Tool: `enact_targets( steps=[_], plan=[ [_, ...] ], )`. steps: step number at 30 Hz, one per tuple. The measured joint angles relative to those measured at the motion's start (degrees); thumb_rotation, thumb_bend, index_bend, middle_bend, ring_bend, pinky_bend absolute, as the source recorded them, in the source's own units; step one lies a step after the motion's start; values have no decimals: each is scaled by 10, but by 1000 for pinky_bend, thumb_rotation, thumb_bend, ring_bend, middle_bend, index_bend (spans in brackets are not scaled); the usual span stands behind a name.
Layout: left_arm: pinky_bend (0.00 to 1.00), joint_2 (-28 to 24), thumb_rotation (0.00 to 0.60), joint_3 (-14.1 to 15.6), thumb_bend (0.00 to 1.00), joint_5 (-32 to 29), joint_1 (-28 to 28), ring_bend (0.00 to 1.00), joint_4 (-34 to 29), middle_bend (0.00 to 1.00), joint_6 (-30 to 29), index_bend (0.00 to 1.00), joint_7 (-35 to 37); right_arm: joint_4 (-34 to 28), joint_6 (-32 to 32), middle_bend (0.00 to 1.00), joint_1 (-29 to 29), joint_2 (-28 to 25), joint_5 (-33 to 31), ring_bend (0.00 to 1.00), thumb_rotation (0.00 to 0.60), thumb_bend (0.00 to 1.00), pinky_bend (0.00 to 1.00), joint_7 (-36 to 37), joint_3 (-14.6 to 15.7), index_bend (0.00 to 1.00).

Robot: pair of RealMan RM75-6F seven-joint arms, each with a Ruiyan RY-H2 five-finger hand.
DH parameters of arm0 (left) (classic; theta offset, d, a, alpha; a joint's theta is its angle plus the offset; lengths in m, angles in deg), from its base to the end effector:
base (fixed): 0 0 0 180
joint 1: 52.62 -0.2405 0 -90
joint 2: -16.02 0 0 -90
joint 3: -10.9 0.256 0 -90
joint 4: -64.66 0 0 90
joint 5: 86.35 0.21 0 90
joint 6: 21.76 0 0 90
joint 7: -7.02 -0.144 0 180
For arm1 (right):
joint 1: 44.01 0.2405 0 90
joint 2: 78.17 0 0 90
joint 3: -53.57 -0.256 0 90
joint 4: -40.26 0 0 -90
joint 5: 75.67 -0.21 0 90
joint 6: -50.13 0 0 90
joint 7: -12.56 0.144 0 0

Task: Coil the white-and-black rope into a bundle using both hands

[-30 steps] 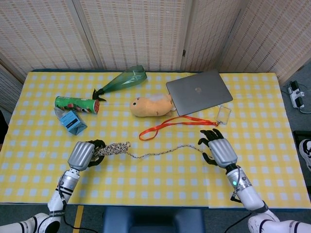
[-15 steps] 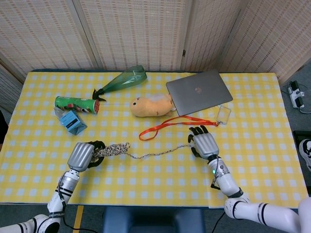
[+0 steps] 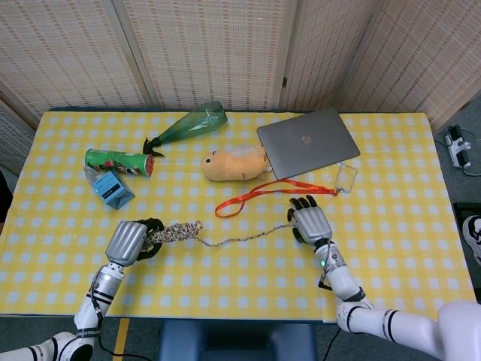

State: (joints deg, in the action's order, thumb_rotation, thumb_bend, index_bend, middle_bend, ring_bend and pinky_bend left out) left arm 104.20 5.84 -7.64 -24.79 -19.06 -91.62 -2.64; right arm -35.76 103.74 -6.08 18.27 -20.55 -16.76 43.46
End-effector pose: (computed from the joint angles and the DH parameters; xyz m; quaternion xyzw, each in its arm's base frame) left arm -0.2093 0.2853 0.0080 -0.6835 -0.3862 -0.4284 0.4475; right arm -0.1982 -0.3334 -0.0516 0.7286 -0.4146 0.2787 0.4687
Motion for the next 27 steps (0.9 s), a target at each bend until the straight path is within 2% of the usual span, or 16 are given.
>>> enact_targets(
  steps=[27],
  plan=[
    [711,-4,600,-6,614,1,-5,662,6,776,5,790,10,50,3,174,12,38,-2,120,600,483,76,8,4,520]
  ],
)
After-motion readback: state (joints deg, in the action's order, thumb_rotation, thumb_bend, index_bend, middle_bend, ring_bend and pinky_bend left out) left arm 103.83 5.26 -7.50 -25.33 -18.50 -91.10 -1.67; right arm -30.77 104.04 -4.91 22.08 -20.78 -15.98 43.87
